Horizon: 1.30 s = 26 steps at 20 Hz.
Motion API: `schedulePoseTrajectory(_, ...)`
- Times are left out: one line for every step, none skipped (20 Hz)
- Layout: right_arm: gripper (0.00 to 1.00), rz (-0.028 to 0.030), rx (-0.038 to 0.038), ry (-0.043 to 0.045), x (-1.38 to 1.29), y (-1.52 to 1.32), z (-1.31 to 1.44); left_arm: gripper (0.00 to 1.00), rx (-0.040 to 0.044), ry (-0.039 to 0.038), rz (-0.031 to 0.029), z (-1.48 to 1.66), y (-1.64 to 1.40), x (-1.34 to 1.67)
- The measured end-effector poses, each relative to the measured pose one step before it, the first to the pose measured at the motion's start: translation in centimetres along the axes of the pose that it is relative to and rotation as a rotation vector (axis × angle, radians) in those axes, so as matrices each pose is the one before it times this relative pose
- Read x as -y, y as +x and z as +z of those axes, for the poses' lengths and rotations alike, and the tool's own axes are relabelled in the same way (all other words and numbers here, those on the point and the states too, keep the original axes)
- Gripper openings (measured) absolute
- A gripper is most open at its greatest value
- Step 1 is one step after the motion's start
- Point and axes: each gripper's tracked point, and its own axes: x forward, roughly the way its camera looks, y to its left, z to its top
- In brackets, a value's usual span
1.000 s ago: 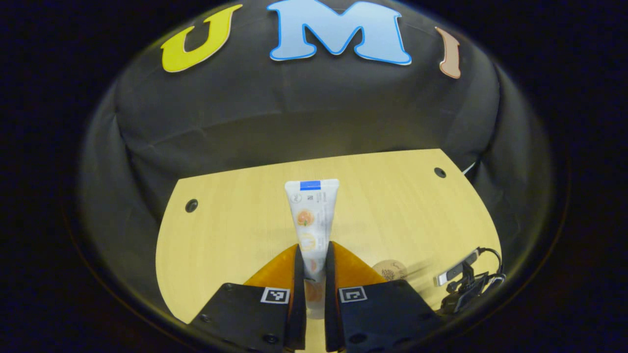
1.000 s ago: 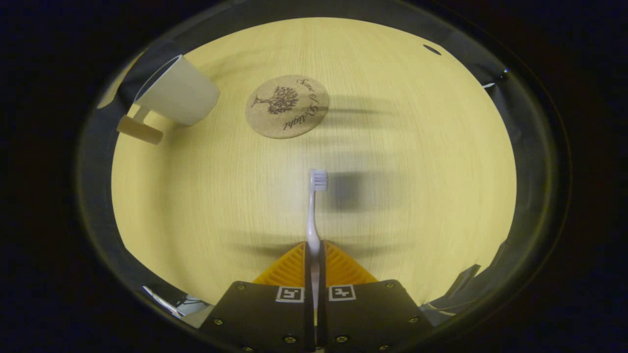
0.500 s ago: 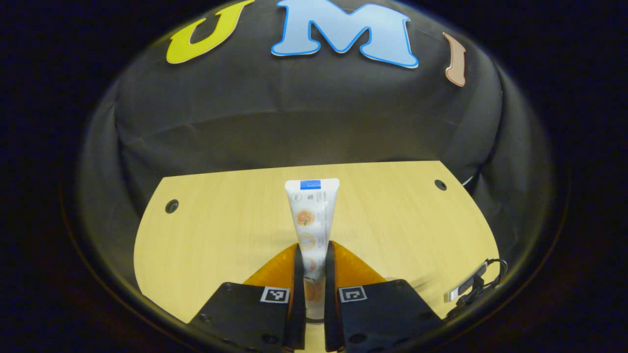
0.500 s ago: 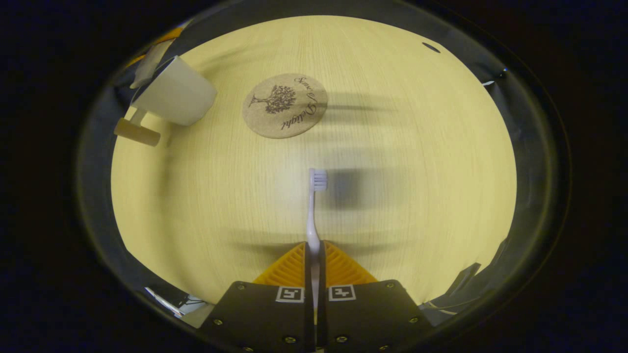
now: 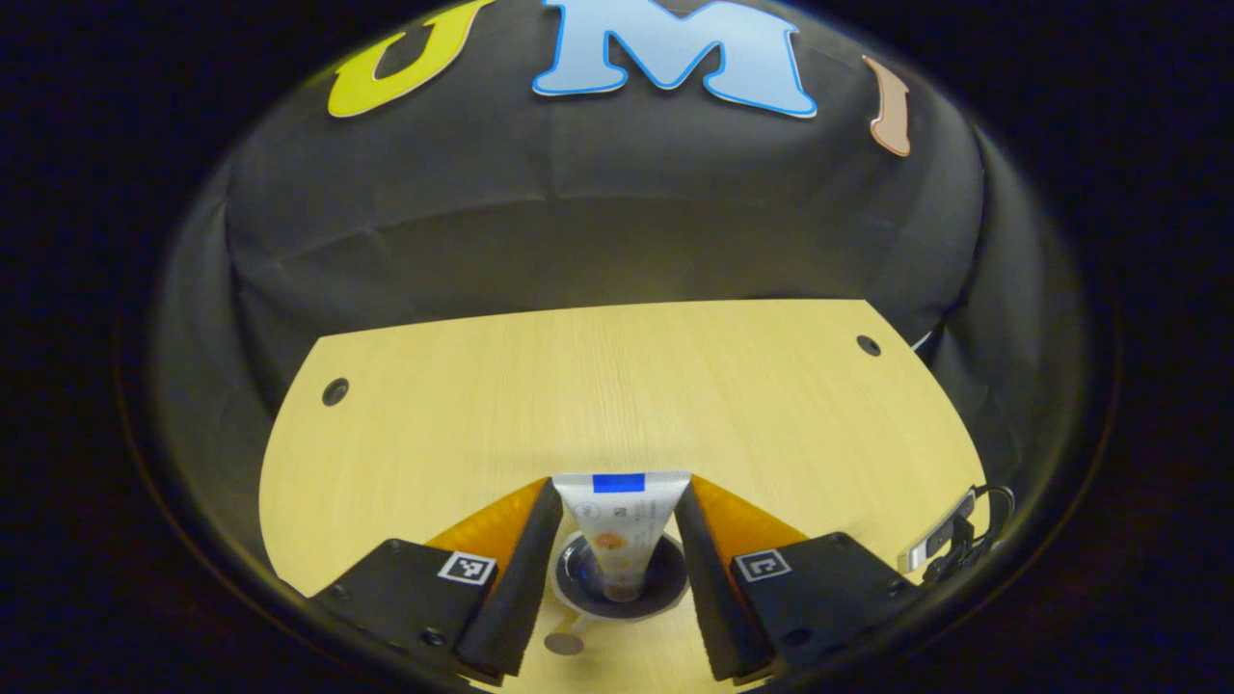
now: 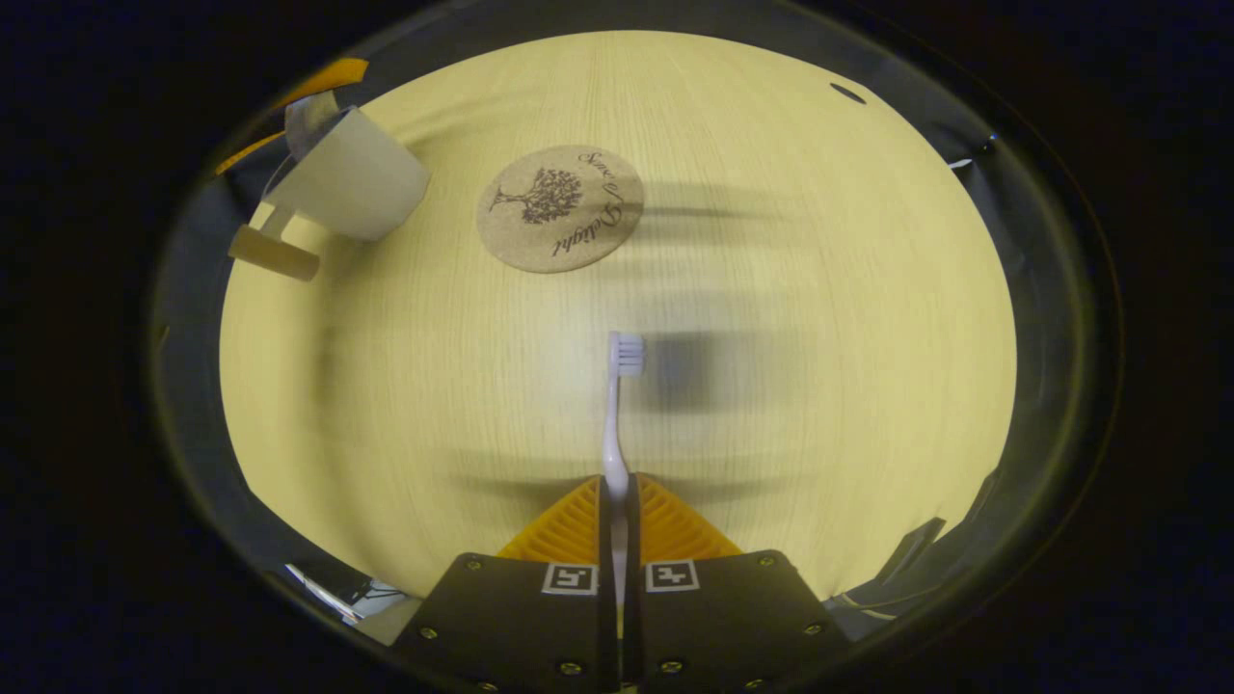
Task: Put the toothbrush and toothpaste on the desktop into the cup, then pick up the cup and place it on the coaster on the desktop.
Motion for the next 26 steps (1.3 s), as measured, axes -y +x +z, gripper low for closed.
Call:
schedulePoseTrajectory(0.04,-0.00109,0.00164,0.00002,-0.031,-0.107,0.007,0.77,0.00345,0.00195,-0.00103,0.119,-0.169,0.074)
schedulePoseTrajectory(0.04,-0.00029,0.00423,-0.00089,0.020,0.130,0.025,0.77,0.00289,0.00135,0.00061,0.057,-0.178,0.057)
schedulePoseTrajectory(0.04,-0.00095,0.00377,0.00108,-0.034,0.020,-0.093,0.75,0.00079,0.00060,0.00067,0.044,-0.076,-0.015)
schedulePoseTrajectory(0.04,-0.00121,0.00636,0.00035,-0.002,-0.116,0.034,0.74,0.00203,-0.00015,0.00115,-0.074,-0.101,-0.056)
schedulePoseTrajectory(0.04,0.00014,0.00656,-0.00223,-0.019,0.132,-0.071,0.74,0.00226,-0.00175,-0.00201,0.047,-0.105,-0.053)
schedulePoseTrajectory(0.04,0.00033,0.01177,0.00263,0.003,-0.037,0.031,0.74,0.00300,-0.00107,-0.00225,0.098,-0.134,0.049)
schedulePoseTrajectory(0.04,0.00203,0.00740,0.00353,-0.029,0.031,-0.098,0.74,0.00492,0.00007,0.00132,0.025,-0.091,-0.140)
schedulePoseTrajectory(0.03,0.00351,0.00642,0.01363,-0.046,-0.117,-0.019,0.75,0.00551,0.00033,0.00042,-0.035,-0.366,-0.201)
schedulePoseTrajectory(0.03,0.01300,0.00659,0.01727,-0.208,-0.257,0.001,0.75,0.00466,-0.00148,-0.00137,0.018,-0.397,-0.147)
schedulePoseTrajectory(0.03,0.01492,0.00975,0.01827,-0.333,-0.395,0.243,0.77,0.00381,-0.00199,-0.00134,0.008,-0.573,0.015)
schedulePoseTrajectory(0.02,0.00637,0.01658,0.01187,-0.118,-0.515,0.510,0.76,0.00050,-0.00113,-0.00242,-0.043,-0.299,-0.042)
schedulePoseTrajectory(0.02,0.00331,0.02353,0.00565,-0.156,-0.619,0.816,0.76,0.00038,-0.00064,-0.00157,-0.158,-0.233,-0.211)
schedulePoseTrajectory(0.03,0.00791,0.02552,0.00929,-0.336,-0.636,0.971,0.76,-0.00086,0.00058,0.00039,-0.172,-0.413,-0.209)
schedulePoseTrajectory(0.02,0.01336,0.02885,0.01373,-0.491,-0.667,1.183,0.75,-0.00018,0.00055,0.00244,-0.232,-0.305,-0.485)
schedulePoseTrajectory(0.02,0.01373,0.03031,0.01498,-0.532,-0.673,1.319,0.74,0.00235,-0.00325,0.00026,-0.072,-0.438,-0.350)
schedulePoseTrajectory(0.02,0.01020,0.02765,0.00884,-0.486,-0.612,1.208,0.75,0.00310,-0.00646,-0.00143,-0.128,-0.368,-0.254)
schedulePoseTrajectory(0.03,0.00539,0.02898,0.00306,-0.452,-0.519,1.293,0.76,0.00172,-0.00501,-0.00023,-0.058,-0.482,-0.426)
schedulePoseTrajectory(0.03,0.00368,0.02281,-0.00185,-0.489,-0.531,1.254,0.77,0.00234,-0.00390,0.00115,-0.196,-0.461,-0.523)
schedulePoseTrajectory(0.03,0.00650,0.01943,-0.00079,-0.684,-0.440,1.164,0.77,0.00200,-0.00391,0.00186,-0.210,-0.380,-0.587)
schedulePoseTrajectory(0.03,0.00738,0.02173,-0.00040,-0.678,-0.468,1.213,0.77,0.00202,-0.00333,0.00642,-0.114,-0.449,-0.628)
schedulePoseTrajectory(0.02,0.00749,0.02364,-0.00079,-0.700,-0.574,1.295,0.77,0.00327,-0.00277,0.00707,-0.119,-0.415,-0.794)
schedulePoseTrajectory(0.03,0.00867,0.02387,0.00062,-0.752,-0.499,1.388,0.76,0.00282,-0.00248,0.00893,-0.216,-0.482,-0.846)
schedulePoseTrajectory(0.02,0.00787,0.02276,-0.00130,-0.766,-0.720,1.179,0.75,0.00135,-0.00176,0.00945,-0.250,-0.394,-0.870)
schedulePoseTrajectory(0.02,0.00693,0.02190,-0.00172,-0.459,-0.743,1.174,0.75,0.00184,-0.00216,0.01093,-0.252,-0.379,-1.028)
schedulePoseTrajectory(0.03,0.00773,0.02077,-0.00055,-0.627,-0.481,1.202,0.75,-0.00031,-0.00191,0.01058,-0.281,-0.371,-1.049)
schedulePoseTrajectory(0.03,0.00917,0.01434,-0.00021,-0.732,-0.139,1.058,0.75,-0.00171,-0.00191,0.01099,-0.405,-0.351,-0.979)
